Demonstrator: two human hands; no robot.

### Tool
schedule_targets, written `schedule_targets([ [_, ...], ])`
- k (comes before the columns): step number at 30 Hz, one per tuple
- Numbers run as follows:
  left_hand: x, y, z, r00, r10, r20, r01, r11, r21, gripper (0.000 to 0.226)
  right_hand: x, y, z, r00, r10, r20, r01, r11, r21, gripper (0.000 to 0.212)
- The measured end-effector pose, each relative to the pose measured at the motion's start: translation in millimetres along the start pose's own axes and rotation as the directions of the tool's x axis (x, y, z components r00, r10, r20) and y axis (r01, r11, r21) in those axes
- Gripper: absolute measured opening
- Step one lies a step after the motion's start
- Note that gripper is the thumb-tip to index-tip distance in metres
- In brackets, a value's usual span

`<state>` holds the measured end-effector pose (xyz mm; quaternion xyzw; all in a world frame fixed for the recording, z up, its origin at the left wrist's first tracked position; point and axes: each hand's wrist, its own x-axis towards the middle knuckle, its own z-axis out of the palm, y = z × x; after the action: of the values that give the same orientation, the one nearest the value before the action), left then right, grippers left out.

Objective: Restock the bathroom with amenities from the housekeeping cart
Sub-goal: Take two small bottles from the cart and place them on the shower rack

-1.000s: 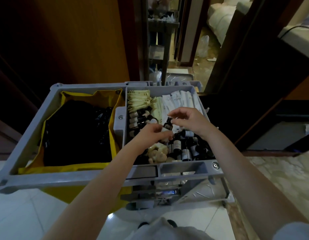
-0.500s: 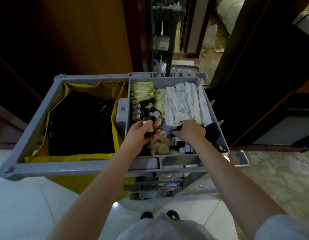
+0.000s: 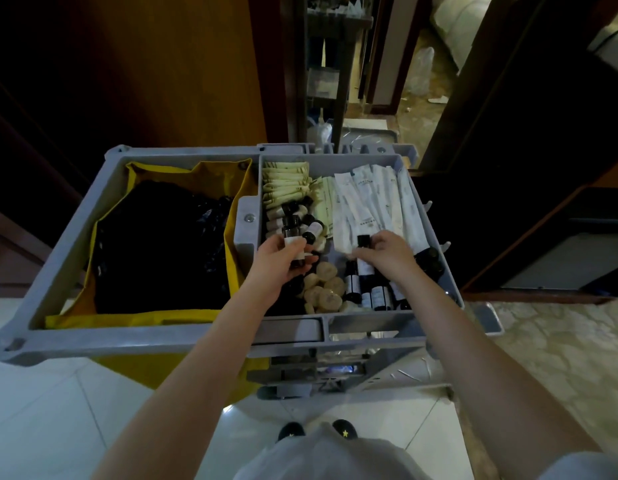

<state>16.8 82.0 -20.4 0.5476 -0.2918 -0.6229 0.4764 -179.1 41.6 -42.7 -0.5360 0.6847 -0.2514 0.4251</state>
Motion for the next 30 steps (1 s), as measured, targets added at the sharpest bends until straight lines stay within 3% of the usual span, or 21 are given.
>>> schedule_targets([
  [4, 2.5, 0.2, 9.4, 0.999, -0.004, 0.033, 0.004, 1.0, 0.008, 0.002, -1.9, -5.9, -21.9, 0.987, 0.072, -0.141, -0.024, 0.949, 0.314, 0.031],
  [7, 6.7, -2.7, 15.6, 0.999, 0.001, 0.054, -0.003, 0.999, 0.039, 0.003, -8.8, -8.2, -36.4, 0.98, 0.108, -0.167, -0.019, 0.887, 0.462, 0.027],
  [14, 10.7, -9.9, 30.9, 0.997, 0.004, 0.08, -0.014, 0.992, 0.125, 0.011, -24.0, 3.1, -45.8, 0.985, 0.089, -0.147, -0.008, 0.879, 0.476, 0.028],
  [22, -6.0, -20.1, 42.5, 0.999, 0.026, 0.022, -0.029, 0.988, 0.152, 0.022, -25.3, 0.2, -44.1, 0.981, 0.02, 0.191, -0.108, 0.877, 0.468, 0.037],
  [30, -57.3, -37.5, 48.6, 0.923, 0.098, -0.372, -0.097, 0.995, 0.022, 0.03, -22.7, -16.7, -18.5, 0.855, -0.189, 0.482, 0.0, 0.931, 0.366, 0.029],
])
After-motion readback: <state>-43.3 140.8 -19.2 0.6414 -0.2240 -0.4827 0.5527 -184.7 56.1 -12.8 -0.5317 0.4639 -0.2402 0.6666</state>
